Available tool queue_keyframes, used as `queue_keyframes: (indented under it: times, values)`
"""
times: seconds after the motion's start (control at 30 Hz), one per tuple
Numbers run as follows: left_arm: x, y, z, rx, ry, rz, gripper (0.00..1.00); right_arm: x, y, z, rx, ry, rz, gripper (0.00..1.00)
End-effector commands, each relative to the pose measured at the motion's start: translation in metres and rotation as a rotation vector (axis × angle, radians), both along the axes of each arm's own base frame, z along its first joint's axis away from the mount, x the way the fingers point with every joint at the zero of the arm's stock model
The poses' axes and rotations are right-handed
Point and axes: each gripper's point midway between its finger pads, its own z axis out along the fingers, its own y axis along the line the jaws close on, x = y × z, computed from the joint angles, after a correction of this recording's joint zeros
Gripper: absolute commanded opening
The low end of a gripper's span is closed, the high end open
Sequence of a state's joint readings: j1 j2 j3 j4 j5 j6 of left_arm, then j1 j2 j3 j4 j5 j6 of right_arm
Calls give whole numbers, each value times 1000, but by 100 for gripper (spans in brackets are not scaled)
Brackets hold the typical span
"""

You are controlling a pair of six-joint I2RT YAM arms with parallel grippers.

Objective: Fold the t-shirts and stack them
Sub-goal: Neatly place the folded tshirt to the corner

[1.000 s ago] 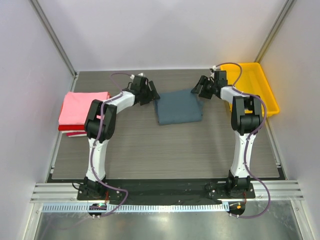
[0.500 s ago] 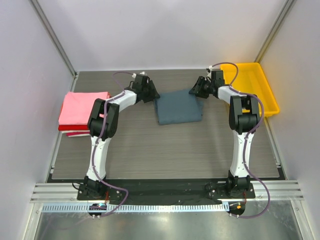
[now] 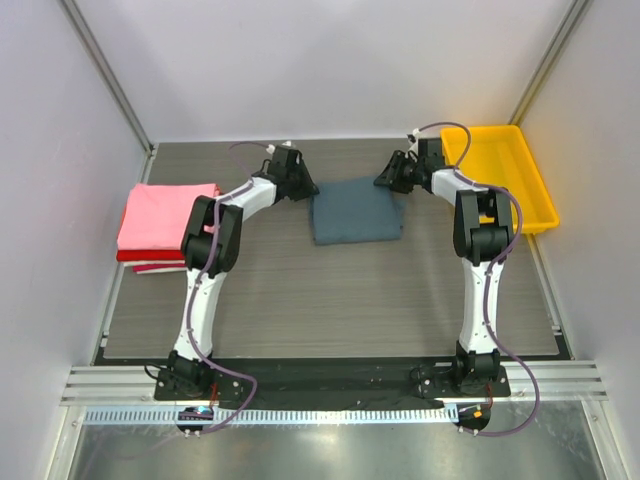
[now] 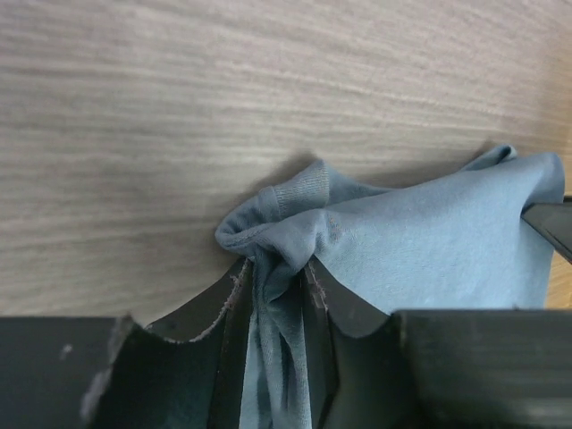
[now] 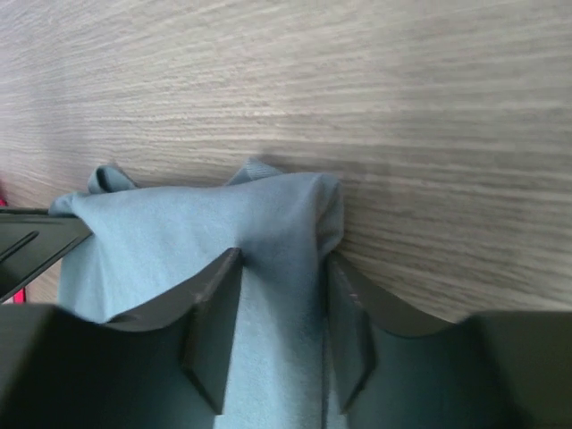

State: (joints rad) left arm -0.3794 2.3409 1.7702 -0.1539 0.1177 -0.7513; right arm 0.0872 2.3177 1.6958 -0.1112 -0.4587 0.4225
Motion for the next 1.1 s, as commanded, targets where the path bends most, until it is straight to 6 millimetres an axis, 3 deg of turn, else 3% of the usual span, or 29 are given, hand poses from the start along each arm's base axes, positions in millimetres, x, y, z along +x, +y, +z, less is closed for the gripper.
queue_keyframes:
  times: [0.0, 0.1, 0.27, 0.4, 0.47, 0.5, 0.57, 0.6, 0.67, 0.73, 0.77, 0.8, 0.83, 0.87, 0.93, 0.97, 1.03, 1.07]
  values:
    - [5, -3, -3, 9, 6, -14, 29, 1, 1, -15, -31, 38, -7, 49]
    - [8, -4, -6, 16, 7, -17, 26, 7, -3, -17, -46, 40, -20, 47]
    - [11, -7, -11, 23, 16, -28, 20, 10, 0, -29, -52, 62, -12, 27]
    - [13, -8, -15, 25, 21, -36, 16, 14, 4, -30, -101, 49, -26, 19]
    - [12, -8, -17, 29, 27, -42, 13, 15, 8, -26, -123, 39, -29, 1]
    - [13, -7, -14, 31, 23, -39, 9, 14, 8, -25, -138, 33, -33, 1]
    - [10, -5, -13, 43, 25, -40, 0, 15, 10, -6, -163, -12, -43, 1]
    - [11, -4, -4, 44, 8, -38, 0, 9, 13, -5, -170, -14, -39, 1]
    - [9, -2, 1, 49, 2, -44, 0, 9, 16, 22, -173, -77, -46, 1]
    - [6, -5, 16, 34, -16, -61, 0, -5, 22, 23, -164, -77, -39, 1]
    - [4, -4, 18, 34, -17, -64, 0, -5, 24, 47, -151, -133, -42, 1]
    - [2, -3, 23, 34, -21, -64, 0, -18, 26, 40, -150, -115, -38, 1]
    - [-3, -1, 31, 38, -27, -64, 0, -23, 27, 46, -142, -128, -39, 1]
    - [-5, 1, 35, 43, -34, -64, 0, -24, 26, 69, -128, -178, -57, 1]
    - [-13, 7, 46, 57, -42, -63, 0, -45, 25, 63, -127, -155, -53, 1]
    - [-16, 10, 48, 66, -43, -66, 0, -47, 26, 87, -112, -215, -57, 1]
    - [-26, 15, 49, 78, -35, -70, 0, -64, 25, 82, -123, -204, -58, 1]
    - [-29, 17, 63, 77, -56, -64, 0, -69, 26, 87, -121, -215, -59, 1]
